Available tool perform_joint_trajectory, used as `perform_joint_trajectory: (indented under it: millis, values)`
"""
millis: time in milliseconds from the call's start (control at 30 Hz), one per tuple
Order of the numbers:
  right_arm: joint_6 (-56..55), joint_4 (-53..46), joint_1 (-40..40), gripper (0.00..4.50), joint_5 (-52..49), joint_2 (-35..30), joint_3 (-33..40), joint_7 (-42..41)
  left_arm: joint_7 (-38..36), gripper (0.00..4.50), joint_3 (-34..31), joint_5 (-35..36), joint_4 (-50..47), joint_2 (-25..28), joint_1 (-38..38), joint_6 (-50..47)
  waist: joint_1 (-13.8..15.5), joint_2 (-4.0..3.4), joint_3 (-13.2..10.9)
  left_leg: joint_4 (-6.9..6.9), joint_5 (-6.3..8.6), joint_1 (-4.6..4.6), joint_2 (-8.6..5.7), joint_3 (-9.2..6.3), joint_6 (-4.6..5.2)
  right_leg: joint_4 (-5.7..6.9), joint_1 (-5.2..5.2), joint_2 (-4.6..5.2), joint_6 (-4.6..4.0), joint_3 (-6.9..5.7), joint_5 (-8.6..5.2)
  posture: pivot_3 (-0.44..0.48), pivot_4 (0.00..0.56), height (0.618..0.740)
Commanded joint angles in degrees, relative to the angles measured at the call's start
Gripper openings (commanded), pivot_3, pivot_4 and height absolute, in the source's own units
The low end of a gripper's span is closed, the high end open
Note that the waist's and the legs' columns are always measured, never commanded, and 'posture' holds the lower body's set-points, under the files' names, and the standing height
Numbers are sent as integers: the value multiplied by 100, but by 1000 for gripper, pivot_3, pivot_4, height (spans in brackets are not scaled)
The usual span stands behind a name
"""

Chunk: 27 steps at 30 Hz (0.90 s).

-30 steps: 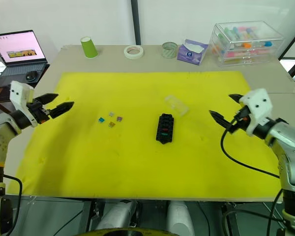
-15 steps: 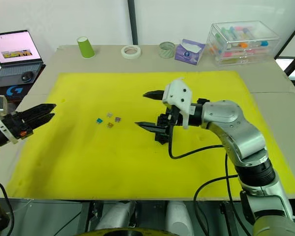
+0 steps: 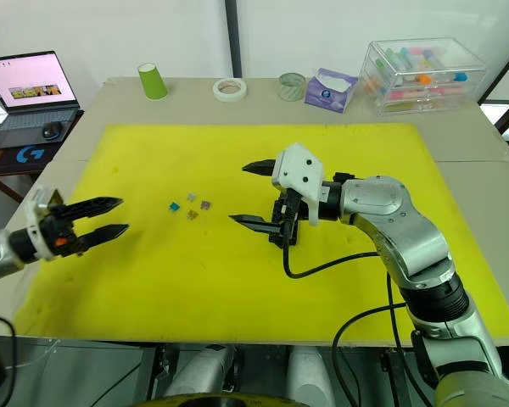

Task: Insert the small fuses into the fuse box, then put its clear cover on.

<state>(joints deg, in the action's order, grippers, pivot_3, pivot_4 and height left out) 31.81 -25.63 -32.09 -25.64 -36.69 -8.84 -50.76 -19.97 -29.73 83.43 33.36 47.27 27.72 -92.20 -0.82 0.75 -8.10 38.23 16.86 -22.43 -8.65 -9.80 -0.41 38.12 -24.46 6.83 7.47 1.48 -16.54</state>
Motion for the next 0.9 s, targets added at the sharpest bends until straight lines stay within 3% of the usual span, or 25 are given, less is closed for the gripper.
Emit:
perform_joint_trajectory:
  millis: [33, 233, 433, 900]
  values:
    - [17, -264, -1, 4463, -56, -41, 159, 47, -72, 4500, 146, -356, 142, -131, 267, -20, -20, 0, 0, -1, 0, 0, 0, 2, 0, 1, -1, 2, 0, 1, 0, 0, 150, 740]
    - [253, -452, 94, 4463, -135, -105, 321, 212, -480, 4500, 546, -1398, 428, -597, 816, 673, -25, 1, 1, -5, 0, 0, 3, 4, 0, 2, -7, 1, 0, 1, 0, 0, 150, 740]
    - [383, -534, 114, 4463, -166, -126, 393, 287, -968, 4500, 642, -2026, 835, -717, 1169, 872, 2, 1, 1, -3, 0, 0, 2, 6, 0, 1, -5, 2, 0, 0, 0, 0, 150, 740]
    - [497, -532, 2, 4463, -221, -68, 378, 376, -1618, 4500, 703, -3060, 1296, -1066, 1544, 1025, 43, 3, 2, 2, 0, 0, 0, 4, 0, 1, 1, 1, 0, -3, 0, 0, 150, 740]
